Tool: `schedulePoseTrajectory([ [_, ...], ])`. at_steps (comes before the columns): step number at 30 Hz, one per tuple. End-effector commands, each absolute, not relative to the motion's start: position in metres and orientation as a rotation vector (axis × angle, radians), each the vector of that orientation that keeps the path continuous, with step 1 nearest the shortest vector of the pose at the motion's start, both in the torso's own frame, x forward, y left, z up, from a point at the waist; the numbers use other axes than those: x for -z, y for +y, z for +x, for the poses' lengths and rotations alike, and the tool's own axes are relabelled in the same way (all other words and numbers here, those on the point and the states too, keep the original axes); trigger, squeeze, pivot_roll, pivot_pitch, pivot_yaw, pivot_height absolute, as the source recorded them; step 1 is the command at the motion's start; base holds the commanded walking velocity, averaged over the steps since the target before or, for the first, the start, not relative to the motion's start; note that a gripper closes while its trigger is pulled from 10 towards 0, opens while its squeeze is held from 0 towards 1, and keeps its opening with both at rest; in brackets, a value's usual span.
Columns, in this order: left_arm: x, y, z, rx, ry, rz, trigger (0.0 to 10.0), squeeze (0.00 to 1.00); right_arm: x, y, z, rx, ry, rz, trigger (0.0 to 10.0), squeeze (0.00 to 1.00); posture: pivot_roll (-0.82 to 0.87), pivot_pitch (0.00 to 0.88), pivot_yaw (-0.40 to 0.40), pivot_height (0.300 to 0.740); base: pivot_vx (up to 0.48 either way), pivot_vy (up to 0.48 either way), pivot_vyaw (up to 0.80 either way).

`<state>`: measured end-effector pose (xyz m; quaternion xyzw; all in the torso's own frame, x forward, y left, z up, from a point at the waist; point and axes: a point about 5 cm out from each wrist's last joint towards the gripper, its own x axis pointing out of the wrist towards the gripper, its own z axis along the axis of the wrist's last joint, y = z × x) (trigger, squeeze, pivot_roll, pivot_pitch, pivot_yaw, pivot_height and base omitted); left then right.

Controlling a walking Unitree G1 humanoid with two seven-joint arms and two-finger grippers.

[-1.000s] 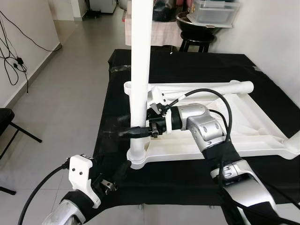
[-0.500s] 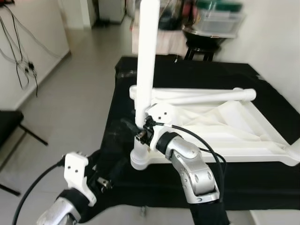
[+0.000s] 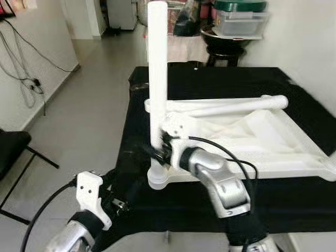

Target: Building children table

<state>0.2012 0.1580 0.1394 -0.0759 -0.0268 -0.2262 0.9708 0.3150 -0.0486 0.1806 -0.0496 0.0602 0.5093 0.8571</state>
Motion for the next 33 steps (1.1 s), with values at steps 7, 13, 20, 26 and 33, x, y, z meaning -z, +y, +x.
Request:
schedulePoseTrajectory([
  [7,-0.138,0.157,0.198,0.461,-0.038,-0.152,10.0,0.00,-0.204,-0.048,0.316,-1.522,0.041,-0.256,10.0,0.00,-0.03,0.085,-0.080,0.740,0.000,0.000,0.00],
  [13,-0.138,0.154,0.196,0.460,-0.038,-0.160,10.0,0.00,-0.204,-0.047,0.328,-1.595,0.082,-0.291,10.0,0.00,-0.02,0.091,-0.090,0.740,0.000,0.000,0.00],
  [20,-0.137,0.152,0.195,0.462,-0.035,-0.166,10.0,0.00,-0.214,-0.050,0.338,-1.649,0.067,-0.263,0.0,0.00,-0.02,0.091,-0.089,0.740,0.000,0.000,0.00],
  [26,-0.137,0.151,0.195,0.467,-0.033,-0.171,10.0,0.00,-0.214,-0.062,0.338,-1.705,0.081,-0.260,0.0,0.00,-0.03,0.085,-0.086,0.740,0.000,0.000,0.00],
  [33,-0.136,0.151,0.194,0.468,-0.032,-0.174,10.0,0.00,-0.203,-0.089,0.330,-1.646,0.100,-0.236,0.0,0.00,-0.05,0.080,-0.092,0.740,0.000,0.000,0.00],
])
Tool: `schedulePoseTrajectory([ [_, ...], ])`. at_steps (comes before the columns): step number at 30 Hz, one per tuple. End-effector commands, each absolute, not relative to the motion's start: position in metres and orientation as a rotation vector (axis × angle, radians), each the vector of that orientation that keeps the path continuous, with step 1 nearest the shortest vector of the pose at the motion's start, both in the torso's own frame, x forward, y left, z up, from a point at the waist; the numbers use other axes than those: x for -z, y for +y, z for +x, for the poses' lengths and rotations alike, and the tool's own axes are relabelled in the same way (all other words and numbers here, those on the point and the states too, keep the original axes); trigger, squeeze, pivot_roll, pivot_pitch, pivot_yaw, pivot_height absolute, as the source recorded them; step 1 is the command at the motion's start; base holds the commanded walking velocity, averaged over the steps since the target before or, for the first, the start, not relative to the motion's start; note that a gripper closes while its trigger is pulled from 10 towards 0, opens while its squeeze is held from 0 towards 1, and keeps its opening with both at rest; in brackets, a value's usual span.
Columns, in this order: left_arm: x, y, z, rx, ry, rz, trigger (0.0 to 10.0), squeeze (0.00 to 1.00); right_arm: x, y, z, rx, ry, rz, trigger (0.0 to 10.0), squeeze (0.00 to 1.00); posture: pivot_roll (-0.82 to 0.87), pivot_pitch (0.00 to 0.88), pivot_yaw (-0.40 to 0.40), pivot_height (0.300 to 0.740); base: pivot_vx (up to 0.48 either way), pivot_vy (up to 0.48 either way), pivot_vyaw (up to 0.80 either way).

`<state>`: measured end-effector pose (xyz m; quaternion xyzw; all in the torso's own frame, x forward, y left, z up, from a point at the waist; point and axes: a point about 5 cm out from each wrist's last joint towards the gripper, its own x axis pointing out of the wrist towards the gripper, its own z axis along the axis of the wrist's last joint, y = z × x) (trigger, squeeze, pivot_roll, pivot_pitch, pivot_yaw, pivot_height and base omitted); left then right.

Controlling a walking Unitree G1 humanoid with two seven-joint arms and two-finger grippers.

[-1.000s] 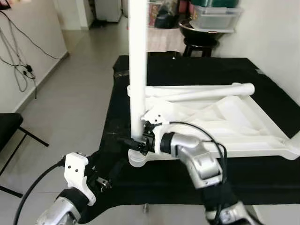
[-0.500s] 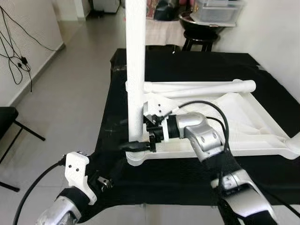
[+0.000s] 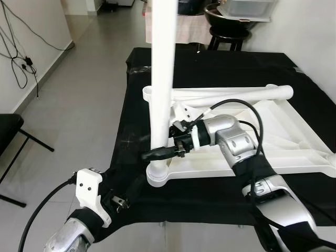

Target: Building children table

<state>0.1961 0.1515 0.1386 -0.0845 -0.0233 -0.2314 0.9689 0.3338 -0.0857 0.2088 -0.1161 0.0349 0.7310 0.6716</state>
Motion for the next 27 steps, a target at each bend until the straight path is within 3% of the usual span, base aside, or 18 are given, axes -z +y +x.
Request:
schedulePoseTrajectory([
  [1,-0.136,0.151,0.194,0.468,-0.032,-0.174,10.0,0.00,-0.201,-0.094,0.329,-1.603,0.099,-0.224,0.0,0.00,-0.05,0.080,-0.092,0.740,0.000,0.000,0.00],
  [2,-0.136,0.151,0.194,0.467,-0.032,-0.175,10.0,0.00,-0.194,-0.092,0.330,-1.446,0.096,-0.179,0.0,0.00,-0.05,0.079,-0.096,0.740,0.000,0.000,0.00],
  [4,-0.136,0.152,0.194,0.467,-0.032,-0.175,10.0,0.00,-0.189,-0.091,0.331,-1.335,0.098,-0.148,0.0,0.00,-0.05,0.079,-0.096,0.740,0.000,0.000,0.00],
  [5,-0.136,0.154,0.194,0.466,-0.032,-0.174,10.0,0.00,-0.176,-0.088,0.341,-0.886,0.100,-0.114,0.0,0.00,-0.07,0.078,-0.091,0.740,0.000,0.000,0.00],
  [6,-0.136,0.155,0.195,0.465,-0.032,-0.173,10.0,0.00,-0.166,-0.092,0.345,-0.558,0.117,-0.097,0.0,0.00,-0.07,0.078,-0.091,0.740,0.000,0.000,0.00],
  [7,-0.136,0.155,0.195,0.465,-0.032,-0.173,10.0,0.00,-0.166,-0.092,0.345,-0.558,0.117,-0.097,0.0,0.00,-0.07,0.078,-0.091,0.740,0.000,0.000,0.00],
  [8,-0.136,0.155,0.196,0.467,-0.032,-0.169,10.0,0.00,-0.139,-0.080,0.310,-0.550,0.194,-0.162,0.0,0.00,-0.06,0.084,-0.074,0.740,0.000,0.000,0.00],
  [10,-0.135,0.157,0.198,0.471,-0.028,-0.161,10.0,0.00,-0.139,-0.079,0.299,-0.556,0.233,-0.101,0.0,0.00,-0.08,0.071,-0.055,0.740,0.000,0.000,0.00],
  [11,-0.134,0.158,0.200,0.474,-0.024,-0.162,10.0,0.00,-0.131,-0.074,0.290,-0.660,0.276,-0.104,0.0,0.00,-0.08,0.053,-0.053,0.740,0.000,0.000,0.00],
  [14,-0.134,0.158,0.203,0.483,-0.019,-0.168,10.0,0.00,-0.139,-0.067,0.294,-0.754,0.242,-0.096,0.0,0.00,-0.08,0.051,-0.061,0.740,0.000,0.000,0.00],
  [20,-0.134,0.160,0.204,0.465,-0.025,-0.164,10.0,0.00,-0.141,-0.058,0.292,-0.769,0.236,-0.105,0.0,0.00,-0.08,0.049,-0.060,0.740,0.000,0.000,0.00],
  [21,-0.134,0.159,0.204,0.461,-0.027,-0.163,10.0,0.00,-0.142,-0.057,0.290,-0.739,0.240,-0.105,0.7,0.00,-0.07,0.049,-0.063,0.740,0.000,0.000,0.00],
  [22,-0.135,0.160,0.204,0.446,-0.033,-0.161,10.0,0.00,-0.147,-0.053,0.291,-0.788,0.229,-0.085,10.0,0.00,-0.05,0.050,-0.075,0.740,0.000,0.000,0.00],
  [23,-0.135,0.160,0.204,0.435,-0.037,-0.159,10.0,0.00,-0.150,-0.051,0.292,-0.827,0.218,-0.071,10.0,0.00,-0.05,0.050,-0.075,0.740,0.000,0.000,0.00],
  [24,-0.136,0.160,0.204,0.432,-0.040,-0.158,10.0,0.00,-0.157,-0.046,0.293,-0.932,0.199,-0.057,10.0,1.00,-0.06,0.052,-0.072,0.740,0.000,0.000,0.00],
  [27,-0.136,0.160,0.204,0.439,-0.040,-0.161,10.0,0.00,-0.179,-0.042,0.288,-1.200,0.130,-0.047,10.0,1.00,-0.06,0.053,-0.068,0.740,0.000,0.000,0.00],
])
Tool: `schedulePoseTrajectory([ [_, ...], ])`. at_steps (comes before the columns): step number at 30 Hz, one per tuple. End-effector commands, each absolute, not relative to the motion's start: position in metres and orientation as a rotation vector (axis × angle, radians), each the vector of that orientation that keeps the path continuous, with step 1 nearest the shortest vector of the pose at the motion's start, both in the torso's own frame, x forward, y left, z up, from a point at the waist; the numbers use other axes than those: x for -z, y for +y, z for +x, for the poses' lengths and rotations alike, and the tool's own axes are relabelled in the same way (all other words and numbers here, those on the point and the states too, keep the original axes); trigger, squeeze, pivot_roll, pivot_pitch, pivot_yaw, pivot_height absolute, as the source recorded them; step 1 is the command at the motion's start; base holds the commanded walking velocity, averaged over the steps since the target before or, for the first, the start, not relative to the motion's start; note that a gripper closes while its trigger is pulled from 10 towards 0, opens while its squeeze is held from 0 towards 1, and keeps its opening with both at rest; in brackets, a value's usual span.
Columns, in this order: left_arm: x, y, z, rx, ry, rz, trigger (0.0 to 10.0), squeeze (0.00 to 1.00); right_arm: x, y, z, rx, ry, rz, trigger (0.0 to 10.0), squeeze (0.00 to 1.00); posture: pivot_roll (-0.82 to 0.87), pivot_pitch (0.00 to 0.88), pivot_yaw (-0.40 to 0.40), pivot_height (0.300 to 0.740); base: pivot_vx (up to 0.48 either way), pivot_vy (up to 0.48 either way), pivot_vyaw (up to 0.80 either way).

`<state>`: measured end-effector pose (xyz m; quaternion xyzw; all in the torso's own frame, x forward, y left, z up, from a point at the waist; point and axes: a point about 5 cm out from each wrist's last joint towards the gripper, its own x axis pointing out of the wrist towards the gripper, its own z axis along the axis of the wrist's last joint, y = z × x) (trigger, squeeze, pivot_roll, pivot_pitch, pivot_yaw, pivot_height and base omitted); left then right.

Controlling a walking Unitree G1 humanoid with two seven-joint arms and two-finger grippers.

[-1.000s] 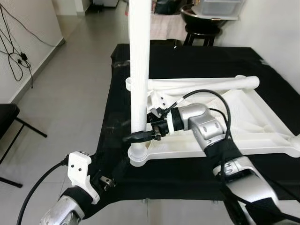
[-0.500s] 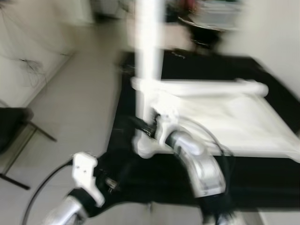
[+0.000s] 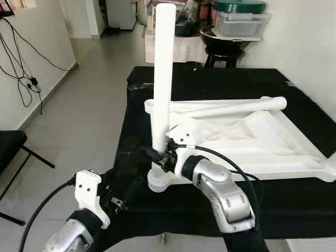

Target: Building children table

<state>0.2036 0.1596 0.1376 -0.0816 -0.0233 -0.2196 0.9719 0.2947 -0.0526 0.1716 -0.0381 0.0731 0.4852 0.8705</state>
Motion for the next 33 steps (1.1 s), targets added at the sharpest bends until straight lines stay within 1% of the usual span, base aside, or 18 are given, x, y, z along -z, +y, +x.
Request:
schedulePoseTrajectory([
  [1,-0.136,0.160,0.204,0.439,-0.040,-0.161,10.0,0.00,-0.179,-0.042,0.288,-1.200,0.130,-0.047,10.0,1.00,-0.06,0.053,-0.068,0.740,0.000,0.000,0.00],
  [2,-0.136,0.160,0.204,0.441,-0.039,-0.162,10.0,0.00,-0.185,-0.043,0.289,-1.251,0.104,-0.050,10.0,1.00,-0.06,0.053,-0.068,0.740,0.000,0.000,0.00],
  [3,-0.136,0.160,0.204,0.441,-0.039,-0.162,10.0,0.00,-0.185,-0.043,0.289,-1.251,0.104,-0.050,10.0,1.00,-0.06,0.053,-0.068,0.740,0.000,0.000,0.00],
  [4,-0.136,0.160,0.204,0.445,-0.038,-0.164,10.0,0.00,-0.192,-0.047,0.292,-1.345,0.070,-0.096,10.0,1.00,-0.05,0.056,-0.069,0.740,0.000,0.000,0.00],
  [5,-0.136,0.159,0.203,0.451,-0.037,-0.168,10.0,0.00,-0.198,-0.054,0.302,-1.436,0.049,-0.207,10.0,0.18,-0.05,0.062,-0.070,0.740,0.000,0.000,0.00],
  [8,-0.136,0.158,0.203,0.452,-0.037,-0.169,10.0,0.00,-0.200,-0.057,0.308,-1.447,0.053,-0.259,10.0,0.18,-0.05,0.062,-0.070,0.740,0.000,0.000,0.00],
  [9,-0.137,0.156,0.201,0.454,-0.037,-0.176,10.0,0.00,-0.209,-0.055,0.318,-1.528,0.056,-0.300,10.0,0.00,-0.04,0.073,-0.079,0.740,0.000,0.000,0.00],
  [12,-0.137,0.155,0.200,0.454,-0.037,-0.178,10.0,0.00,-0.213,-0.054,0.321,-1.569,0.057,-0.307,10.0,0.00,-0.03,0.074,-0.080,0.740,0.000,0.000,0.00],
  [14,-0.137,0.153,0.198,0.454,-0.037,-0.180,10.0,0.00,-0.220,-0.052,0.328,-1.635,0.064,-0.317,10.0,0.00,-0.03,0.081,-0.085,0.740,0.000,0.000,0.00],
  [18,-0.137,0.152,0.197,0.456,-0.036,-0.182,10.0,0.00,-0.222,-0.049,0.334,-1.651,0.069,-0.321,10.0,0.00,-0.02,0.086,-0.088,0.740,0.000,0.000,0.00],
  [19,-0.137,0.151,0.196,0.458,-0.035,-0.183,10.0,0.00,-0.224,-0.048,0.338,-1.675,0.074,-0.314,9.7,0.00,-0.02,0.087,-0.089,0.740,0.000,0.000,0.00],
  [21,-0.137,0.150,0.196,0.459,-0.035,-0.184,10.0,0.00,-0.226,-0.048,0.340,-1.692,0.078,-0.309,9.7,0.00,-0.02,0.088,-0.090,0.740,0.000,0.000,0.00],
  [22,-0.137,0.149,0.195,0.460,-0.034,-0.185,10.0,0.00,-0.227,-0.048,0.342,-1.713,0.081,-0.299,0.0,0.00,-0.02,0.089,-0.090,0.740,0.000,0.000,0.00],
  [27,-0.137,0.148,0.195,0.462,-0.034,-0.184,10.0,0.00,-0.228,-0.053,0.346,-1.770,0.107,-0.280,0.0,0.00,-0.02,0.089,-0.092,0.740,0.000,0.000,0.00],
  [29,-0.137,0.148,0.195,0.461,-0.034,-0.183,10.0,0.00,-0.227,-0.054,0.346,-1.769,0.112,-0.280,0.0,0.00,-0.02,0.089,-0.092,0.740,0.000,0.000,0.00],
  [33,-0.137,0.149,0.192,0.454,-0.034,-0.138,10.0,0.00,-0.217,-0.065,0.347,-1.730,0.131,-0.262,0.0,0.00,-0.02,0.082,-0.084,0.740,0.000,0.000,0.00],
])
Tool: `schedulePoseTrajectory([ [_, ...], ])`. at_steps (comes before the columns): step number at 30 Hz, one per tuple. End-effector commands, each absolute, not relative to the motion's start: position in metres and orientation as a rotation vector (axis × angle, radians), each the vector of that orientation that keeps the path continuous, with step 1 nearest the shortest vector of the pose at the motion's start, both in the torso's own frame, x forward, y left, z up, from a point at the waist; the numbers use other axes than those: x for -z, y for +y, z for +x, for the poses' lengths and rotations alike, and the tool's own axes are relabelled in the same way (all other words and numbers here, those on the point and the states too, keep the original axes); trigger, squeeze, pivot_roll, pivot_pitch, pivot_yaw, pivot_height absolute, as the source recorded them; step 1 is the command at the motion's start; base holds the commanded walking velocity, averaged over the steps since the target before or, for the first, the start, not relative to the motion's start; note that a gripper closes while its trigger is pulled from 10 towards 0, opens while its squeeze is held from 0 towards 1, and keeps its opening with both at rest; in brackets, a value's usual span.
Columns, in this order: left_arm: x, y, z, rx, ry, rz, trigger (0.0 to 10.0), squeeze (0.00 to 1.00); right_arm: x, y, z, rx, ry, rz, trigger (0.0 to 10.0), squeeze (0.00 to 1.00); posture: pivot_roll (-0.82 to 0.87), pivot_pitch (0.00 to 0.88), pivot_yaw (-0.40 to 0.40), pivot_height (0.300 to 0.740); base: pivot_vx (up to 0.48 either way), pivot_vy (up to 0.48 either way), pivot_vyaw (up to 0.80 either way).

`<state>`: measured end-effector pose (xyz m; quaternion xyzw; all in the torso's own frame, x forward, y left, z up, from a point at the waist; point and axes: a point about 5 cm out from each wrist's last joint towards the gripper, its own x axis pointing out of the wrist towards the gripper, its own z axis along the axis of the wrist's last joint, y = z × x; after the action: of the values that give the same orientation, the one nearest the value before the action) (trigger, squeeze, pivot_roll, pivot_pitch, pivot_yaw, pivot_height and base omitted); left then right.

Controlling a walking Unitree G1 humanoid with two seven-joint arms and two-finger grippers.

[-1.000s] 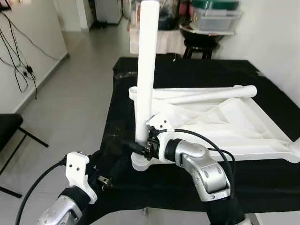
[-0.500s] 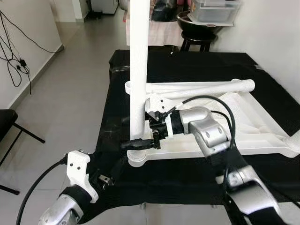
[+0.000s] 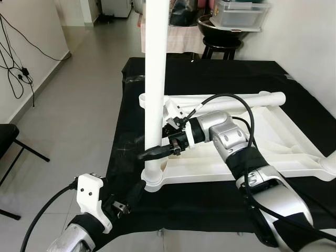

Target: Building children table

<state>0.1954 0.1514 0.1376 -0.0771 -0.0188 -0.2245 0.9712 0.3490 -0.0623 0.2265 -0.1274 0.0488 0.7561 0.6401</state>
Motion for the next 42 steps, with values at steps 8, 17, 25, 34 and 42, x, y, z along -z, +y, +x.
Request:
schedulePoseTrajectory([
  [8,-0.145,0.138,0.162,0.480,-0.040,-0.071,10.0,0.00,-0.185,-0.100,0.345,-1.347,0.152,-0.169,0.0,0.00,-0.07,0.077,-0.071,0.740,0.000,0.000,0.00],
  [17,-0.144,0.140,0.156,0.456,-0.056,-0.115,10.0,0.00,-0.129,-0.104,0.277,-0.602,0.265,-0.146,0.0,0.00,-0.10,0.034,-0.051,0.740,0.000,0.000,0.00],
  [25,-0.139,0.140,0.162,0.462,-0.053,-0.160,10.0,0.00,-0.136,-0.076,0.287,-0.901,0.322,-0.093,10.0,0.00,-0.08,0.033,-0.062,0.740,0.000,0.000,0.00],
  [34,-0.139,0.138,0.164,0.493,-0.053,-0.194,10.0,0.00,-0.178,-0.060,0.299,-1.160,0.121,-0.135,10.0,1.00,-0.09,0.044,-0.060,0.740,0.000,0.000,0.00],
  [42,-0.139,0.135,0.161,0.509,-0.052,-0.204,10.0,0.00,-0.201,-0.068,0.320,-1.519,0.105,-0.259,10.0,0.00,-0.07,0.062,-0.065,0.740,0.000,0.000,0.00],
])
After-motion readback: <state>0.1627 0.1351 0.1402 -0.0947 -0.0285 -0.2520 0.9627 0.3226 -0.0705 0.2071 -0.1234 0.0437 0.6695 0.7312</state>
